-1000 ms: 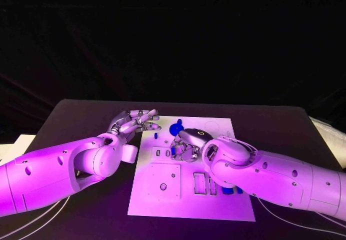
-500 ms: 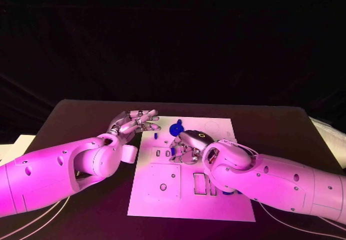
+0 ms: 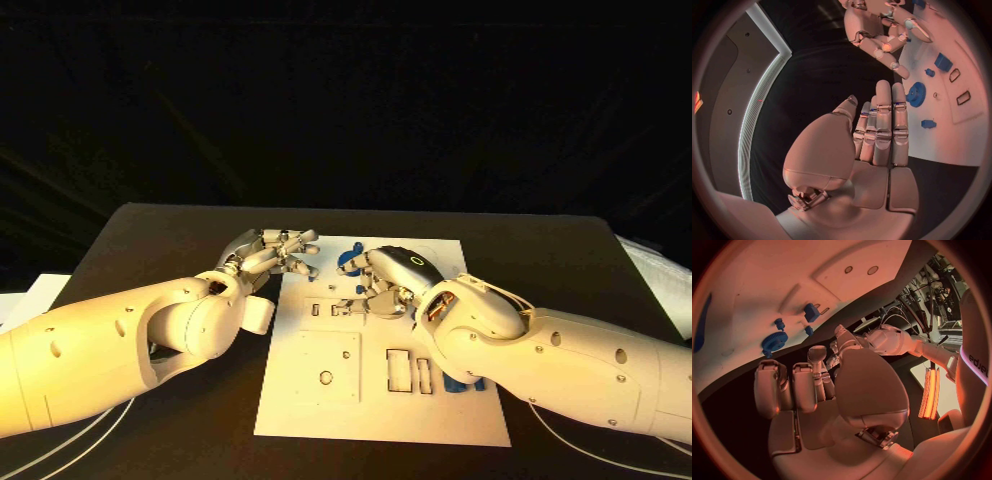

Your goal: Assemble the parts on the task board

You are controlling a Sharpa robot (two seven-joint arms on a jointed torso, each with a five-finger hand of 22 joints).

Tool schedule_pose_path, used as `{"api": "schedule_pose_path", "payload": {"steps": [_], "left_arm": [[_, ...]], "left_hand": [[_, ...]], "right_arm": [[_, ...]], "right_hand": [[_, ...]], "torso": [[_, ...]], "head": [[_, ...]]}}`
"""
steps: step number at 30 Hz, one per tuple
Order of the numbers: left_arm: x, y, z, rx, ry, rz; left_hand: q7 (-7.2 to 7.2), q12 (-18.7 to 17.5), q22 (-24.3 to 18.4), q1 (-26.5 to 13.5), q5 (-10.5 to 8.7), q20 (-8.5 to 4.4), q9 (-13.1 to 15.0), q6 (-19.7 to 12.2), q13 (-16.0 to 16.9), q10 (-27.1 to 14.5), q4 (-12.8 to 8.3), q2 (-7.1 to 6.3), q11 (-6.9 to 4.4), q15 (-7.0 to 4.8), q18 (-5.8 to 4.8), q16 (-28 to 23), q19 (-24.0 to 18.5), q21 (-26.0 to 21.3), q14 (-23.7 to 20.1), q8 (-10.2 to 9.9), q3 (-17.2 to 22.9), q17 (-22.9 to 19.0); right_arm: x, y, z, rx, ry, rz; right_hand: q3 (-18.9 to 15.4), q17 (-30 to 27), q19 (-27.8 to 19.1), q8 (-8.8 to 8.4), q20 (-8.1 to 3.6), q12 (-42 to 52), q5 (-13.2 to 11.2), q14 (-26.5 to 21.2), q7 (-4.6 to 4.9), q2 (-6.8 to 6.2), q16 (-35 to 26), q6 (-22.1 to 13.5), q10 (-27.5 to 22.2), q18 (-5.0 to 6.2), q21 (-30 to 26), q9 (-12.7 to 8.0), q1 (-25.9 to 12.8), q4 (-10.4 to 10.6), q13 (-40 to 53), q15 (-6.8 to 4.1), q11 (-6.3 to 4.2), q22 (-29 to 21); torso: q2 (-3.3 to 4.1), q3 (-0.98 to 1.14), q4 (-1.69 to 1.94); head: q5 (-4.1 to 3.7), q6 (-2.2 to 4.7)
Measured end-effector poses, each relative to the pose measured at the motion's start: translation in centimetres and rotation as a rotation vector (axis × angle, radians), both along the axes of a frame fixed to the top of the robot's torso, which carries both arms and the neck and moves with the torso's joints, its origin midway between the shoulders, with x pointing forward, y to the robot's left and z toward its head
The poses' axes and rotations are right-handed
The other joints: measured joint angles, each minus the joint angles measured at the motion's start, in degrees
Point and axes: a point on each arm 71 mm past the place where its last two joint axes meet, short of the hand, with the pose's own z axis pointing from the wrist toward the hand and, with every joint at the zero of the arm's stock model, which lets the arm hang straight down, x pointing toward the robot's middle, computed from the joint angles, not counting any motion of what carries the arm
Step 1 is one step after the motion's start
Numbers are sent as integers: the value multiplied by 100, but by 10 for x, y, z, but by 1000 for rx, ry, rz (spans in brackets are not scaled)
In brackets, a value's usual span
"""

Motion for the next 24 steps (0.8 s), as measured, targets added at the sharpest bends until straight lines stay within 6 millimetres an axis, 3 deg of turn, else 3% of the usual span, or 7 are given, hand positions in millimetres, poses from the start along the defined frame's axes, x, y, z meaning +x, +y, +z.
{"api": "schedule_pose_path", "payload": {"steps": [3,5,7,9,15,19,24], "left_arm": [[-1,-1,-1,57,24,-24],[-2,0,-1,103,42,-42],[-1,-1,0,168,62,-66],[0,-1,4,230,78,-92],[4,-11,16,529,145,-260],[6,-22,16,755,177,-353],[17,-26,14,955,206,-381]], "left_hand": [[-133,266,406,-206,-22,-223,27,126,225,432,127,-63,-184,-160,-1,2775,509,655,134,0,-58,2428],[-199,555,1235,-354,-28,-280,53,163,482,624,221,-54,-265,-204,-2,4197,747,1454,124,46,-132,3708],[-221,869,2245,-514,-28,-323,80,174,754,697,323,-46,-299,-229,-138,5054,966,2324,123,119,-233,4516],[-256,1276,3127,-684,-27,-359,128,209,1106,722,458,-32,-323,-248,-270,5671,1151,3082,139,224,-347,4781],[-367,2877,4625,-1250,-250,-418,392,138,2545,99,728,245,-389,-290,-398,6501,1247,4348,138,763,-884,4835],[-400,4081,5182,-1298,-423,-431,642,104,3687,18,800,293,-436,-339,-413,6715,1302,4771,127,1205,-1221,4835],[-530,5086,5804,-1298,-466,-491,1091,15,4658,119,807,293,-546,-402,-524,6736,1469,5194,129,1821,-1577,4834]], "right_arm": [[-1,-9,11,25,-17,28],[0,-18,20,42,-23,36],[3,-31,32,67,-22,31],[8,-44,42,91,-14,16],[21,-92,69,177,45,-78],[25,-109,77,223,83,-118],[27,-119,79,252,119,-142]], "right_hand": [[-16,3,-61,0,0,-62,0,20,7,75,-69,-46,-72,-1,-44,0,75,16,-58,20,3,-55],[-23,5,-61,0,0,-62,0,20,8,150,-79,-48,-79,-1,-50,8,150,23,-72,20,-4,-77],[-23,5,-61,6,0,-62,16,20,8,217,-106,-48,-78,-1,-50,17,217,23,-72,20,-4,-90],[-21,4,-84,41,-1,-47,82,20,-15,266,-127,-24,-79,55,-73,20,266,21,-72,20,-4,-113],[18,4,-133,45,-11,-39,148,20,-47,373,-199,8,-78,91,-128,19,374,-18,-109,20,-4,-204],[18,4,-144,45,-22,-39,148,20,-49,373,-223,10,-99,92,-128,24,374,-18,-126,20,-25,-220],[18,-45,-192,45,-29,-101,148,20,-29,373,-274,31,-110,92,-172,24,374,-18,-182,20,-36,-284]], "torso": [[-18,11,-2],[-33,21,-4],[-55,34,-12],[-81,48,-20],[-164,73,-64],[-214,88,-92],[-266,107,-126]], "head": [[3,-4],[16,-12],[33,-31],[45,-45],[82,-82],[110,-98],[124,-115]]}}
